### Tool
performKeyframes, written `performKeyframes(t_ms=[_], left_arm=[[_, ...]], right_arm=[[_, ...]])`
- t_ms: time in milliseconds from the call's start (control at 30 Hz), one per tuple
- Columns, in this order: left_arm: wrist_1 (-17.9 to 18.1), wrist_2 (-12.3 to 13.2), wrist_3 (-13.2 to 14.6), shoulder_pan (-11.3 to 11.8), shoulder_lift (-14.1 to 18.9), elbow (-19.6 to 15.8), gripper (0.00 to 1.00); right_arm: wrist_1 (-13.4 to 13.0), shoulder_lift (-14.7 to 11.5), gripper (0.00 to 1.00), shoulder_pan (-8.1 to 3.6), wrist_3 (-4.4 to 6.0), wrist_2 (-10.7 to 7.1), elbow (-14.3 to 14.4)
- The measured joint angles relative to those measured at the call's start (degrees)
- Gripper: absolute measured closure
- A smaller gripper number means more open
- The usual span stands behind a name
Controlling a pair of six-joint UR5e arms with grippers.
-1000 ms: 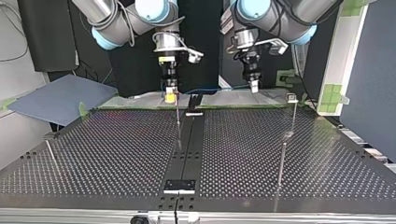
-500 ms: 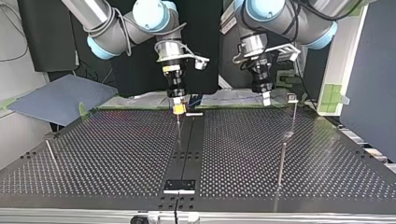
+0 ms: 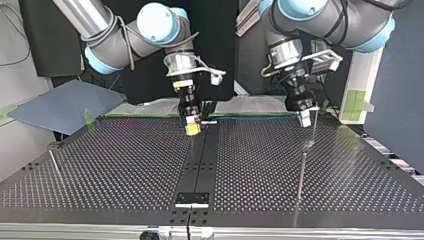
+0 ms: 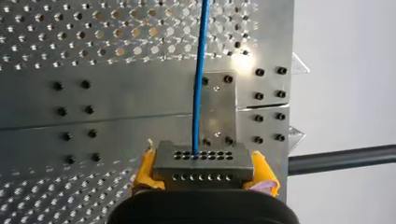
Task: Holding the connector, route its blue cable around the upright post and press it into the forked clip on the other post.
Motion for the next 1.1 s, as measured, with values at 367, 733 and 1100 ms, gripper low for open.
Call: performKeyframes(t_ms=[367, 733, 1100], left_arm=[[-4.4, 0.2, 1.2, 2.4, 0.4, 3.4, 0.85], [-7.1, 1.6, 1.1, 4.7, -1.1, 8.8, 0.83], [-8.8, 6.8, -2.1, 10.6, -3.9, 15.2, 0.81]], right_arm=[[2.4, 0.0, 0.81, -0.25, -0.97, -3.84, -5.4], [3.1, 0.1, 0.81, -0.38, -1.37, -4.97, -10.7], [3.5, 0.3, 0.81, -0.93, -1.3, -5.8, -14.0]])
